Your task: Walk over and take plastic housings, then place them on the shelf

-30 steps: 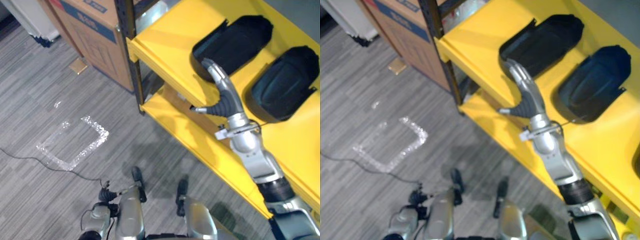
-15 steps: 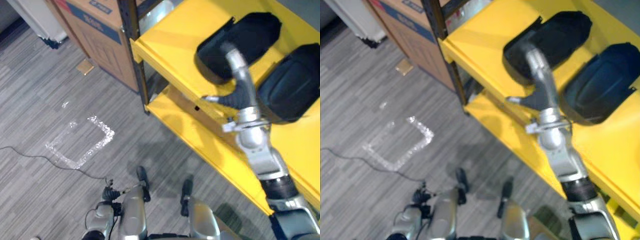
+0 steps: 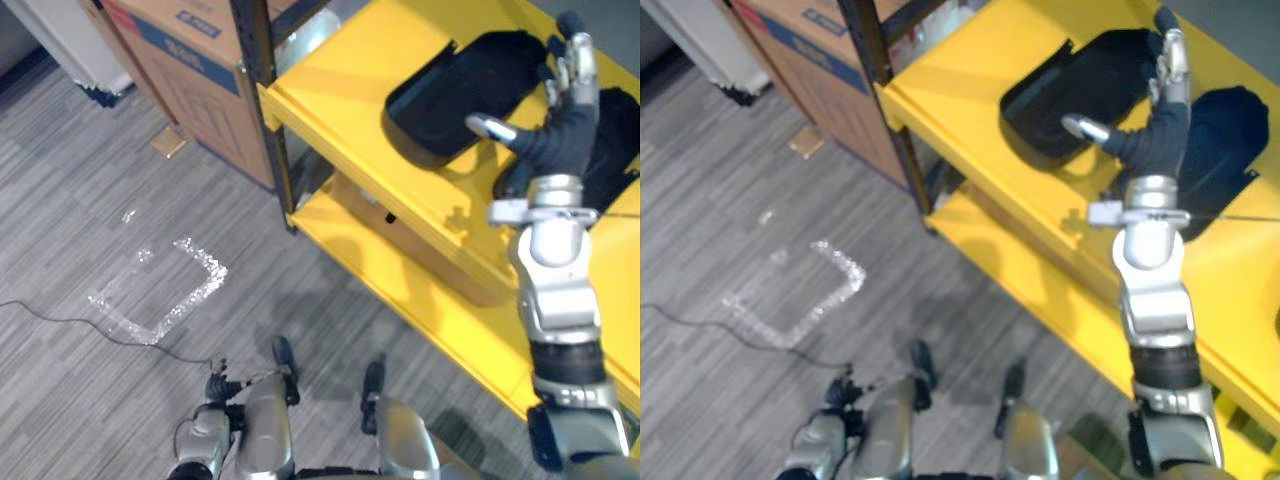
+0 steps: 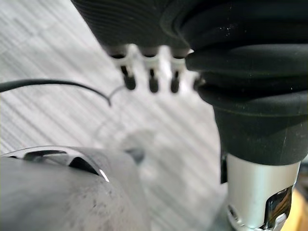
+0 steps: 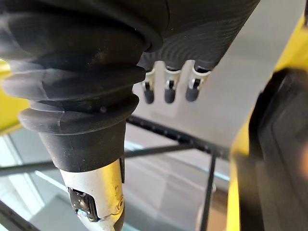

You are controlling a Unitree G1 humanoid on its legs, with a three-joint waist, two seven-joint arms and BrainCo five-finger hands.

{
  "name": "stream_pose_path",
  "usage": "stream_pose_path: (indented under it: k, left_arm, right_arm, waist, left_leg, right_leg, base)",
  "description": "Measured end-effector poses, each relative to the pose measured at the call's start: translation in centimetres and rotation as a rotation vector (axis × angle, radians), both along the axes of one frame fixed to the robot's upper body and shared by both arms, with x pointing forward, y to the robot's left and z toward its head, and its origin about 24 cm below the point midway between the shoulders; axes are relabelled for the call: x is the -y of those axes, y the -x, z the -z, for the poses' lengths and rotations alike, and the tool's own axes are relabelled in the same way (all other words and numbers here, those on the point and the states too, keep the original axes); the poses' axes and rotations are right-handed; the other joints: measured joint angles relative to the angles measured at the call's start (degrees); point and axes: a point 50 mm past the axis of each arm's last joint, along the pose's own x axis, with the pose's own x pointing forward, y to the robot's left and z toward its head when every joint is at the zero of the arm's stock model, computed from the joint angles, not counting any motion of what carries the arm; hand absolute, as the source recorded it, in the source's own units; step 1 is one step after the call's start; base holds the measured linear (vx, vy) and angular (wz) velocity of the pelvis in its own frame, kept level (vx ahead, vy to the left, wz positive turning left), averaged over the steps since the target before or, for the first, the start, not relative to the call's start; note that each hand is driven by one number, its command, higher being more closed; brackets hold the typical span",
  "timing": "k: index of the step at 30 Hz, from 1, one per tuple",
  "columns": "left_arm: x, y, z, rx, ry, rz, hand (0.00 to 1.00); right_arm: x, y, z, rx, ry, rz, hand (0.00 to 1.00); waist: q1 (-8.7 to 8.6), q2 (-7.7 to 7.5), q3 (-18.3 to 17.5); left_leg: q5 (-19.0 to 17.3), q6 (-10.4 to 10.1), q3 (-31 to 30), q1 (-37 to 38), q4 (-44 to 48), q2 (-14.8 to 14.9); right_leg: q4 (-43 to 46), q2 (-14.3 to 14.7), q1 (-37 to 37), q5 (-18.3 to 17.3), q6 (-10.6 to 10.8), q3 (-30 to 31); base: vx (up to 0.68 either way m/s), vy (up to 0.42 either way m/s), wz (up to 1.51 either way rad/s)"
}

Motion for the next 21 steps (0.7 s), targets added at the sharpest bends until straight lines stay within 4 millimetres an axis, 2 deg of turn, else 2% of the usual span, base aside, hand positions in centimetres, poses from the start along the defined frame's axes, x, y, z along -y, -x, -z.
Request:
stream_pose_path:
  k: [4,8,15,19,21]
  left_arm:
    - [0.2,0.2,0.0,-0.001,0.004,0.001,0.0]
    - [0.2,0.2,0.1,-0.001,0.01,-0.002,0.0]
    - [0.1,0.5,0.2,-0.003,0.031,-0.027,0.0]
    - [0.8,0.4,0.2,0.004,0.052,-0.021,0.0]
    - [1.0,0.5,0.2,0.006,0.063,-0.024,0.0]
  right_arm:
    - [-0.3,-1.6,-1.1,-0.033,-0.023,0.055,0.0]
    - [0.7,-3.2,-2.2,-0.058,-0.075,0.232,0.0]
    - [1.4,-3.9,-4.8,-0.01,-0.143,0.403,0.0]
    - [2.0,-3.7,-6.8,0.029,-0.166,0.474,0.0]
    - [2.7,-3.9,-7.0,0.005,-0.182,0.536,0.0]
  waist:
    - [0.73,0.77,-0.1]
    - [1.7,0.88,-0.05]
    - [2.07,1.26,0.1]
    - [2.47,2.99,1.0]
    - [2.83,3.32,1.15]
  left_leg:
    - [1.13,0.17,-1.04,0.12,-1.77,-0.82]
    - [1.85,0.33,-1.45,0.79,-3.02,-1.39]
    - [2.1,0.27,-2.4,0.8,-3.67,-1.89]
    - [2.11,0.28,-2.67,0.85,-3.7,-2.08]
    - [2.18,0.26,-2.73,0.86,-3.84,-2.08]
  right_leg:
    - [-0.04,-0.34,0.15,-0.04,0.08,-1.37]
    - [-0.53,-0.55,0.84,0.11,0.32,-1.95]
    - [-1.12,-0.68,1.5,0.06,0.25,-3.29]
    - [-1.28,-0.76,1.8,0.07,0.25,-3.6]
    - [-1.4,-0.73,1.83,0.05,0.28,-3.73]
  base:
    - [0.01,0.01,0.19]
    - [0.03,0.006,0.07]
    - [0.03,0.009,0.08]
    - [0.02,0.007,0.03]
    - [0.0,0.0,0.0]
